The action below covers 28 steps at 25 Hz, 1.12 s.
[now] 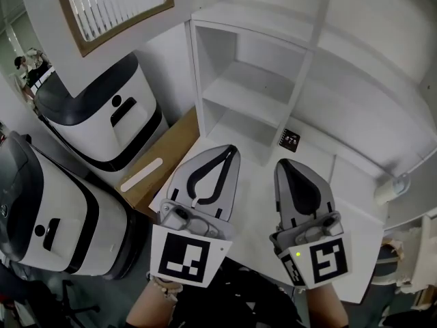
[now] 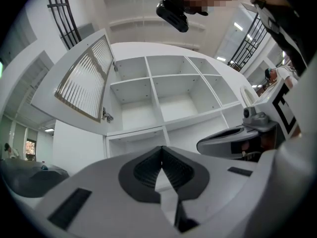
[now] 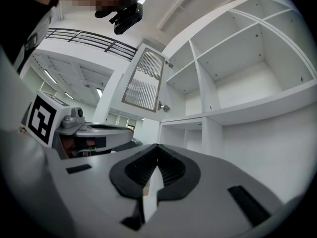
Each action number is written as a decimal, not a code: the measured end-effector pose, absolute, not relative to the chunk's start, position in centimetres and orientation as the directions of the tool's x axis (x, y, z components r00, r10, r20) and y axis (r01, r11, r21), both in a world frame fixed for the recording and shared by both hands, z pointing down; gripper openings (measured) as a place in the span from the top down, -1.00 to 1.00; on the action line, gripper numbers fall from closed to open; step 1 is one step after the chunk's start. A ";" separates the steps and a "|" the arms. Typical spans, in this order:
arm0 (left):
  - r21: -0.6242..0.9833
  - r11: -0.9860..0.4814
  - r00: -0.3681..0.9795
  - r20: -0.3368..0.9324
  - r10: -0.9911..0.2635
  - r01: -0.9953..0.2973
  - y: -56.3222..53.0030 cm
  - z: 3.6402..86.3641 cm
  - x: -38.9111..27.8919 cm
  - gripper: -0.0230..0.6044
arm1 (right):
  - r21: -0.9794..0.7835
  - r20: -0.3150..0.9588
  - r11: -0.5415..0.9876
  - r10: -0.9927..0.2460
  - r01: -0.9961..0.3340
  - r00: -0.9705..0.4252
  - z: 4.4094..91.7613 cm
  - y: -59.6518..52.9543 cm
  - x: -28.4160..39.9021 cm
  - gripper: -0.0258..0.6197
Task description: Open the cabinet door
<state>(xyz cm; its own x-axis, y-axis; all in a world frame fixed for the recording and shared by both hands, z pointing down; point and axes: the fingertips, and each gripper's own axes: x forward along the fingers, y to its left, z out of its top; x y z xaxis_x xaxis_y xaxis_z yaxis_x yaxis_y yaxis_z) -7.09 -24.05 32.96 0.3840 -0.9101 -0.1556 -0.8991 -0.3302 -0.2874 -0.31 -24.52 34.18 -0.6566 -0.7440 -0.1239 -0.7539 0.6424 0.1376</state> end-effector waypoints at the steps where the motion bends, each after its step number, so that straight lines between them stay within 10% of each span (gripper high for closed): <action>1: -0.288 -0.329 0.382 -0.153 -0.911 -0.899 -24.0 33.1 -7.1 0.93 | 0.132 -0.115 0.643 -0.746 -0.754 -0.656 34.5 -24.5 -0.3 0.92; 28: -0.273 -0.318 0.365 -0.143 -0.920 -0.908 -23.7 33.7 -7.3 0.93 | 0.124 -0.083 0.661 -0.737 -0.740 -0.671 35.5 -24.0 -1.0 0.92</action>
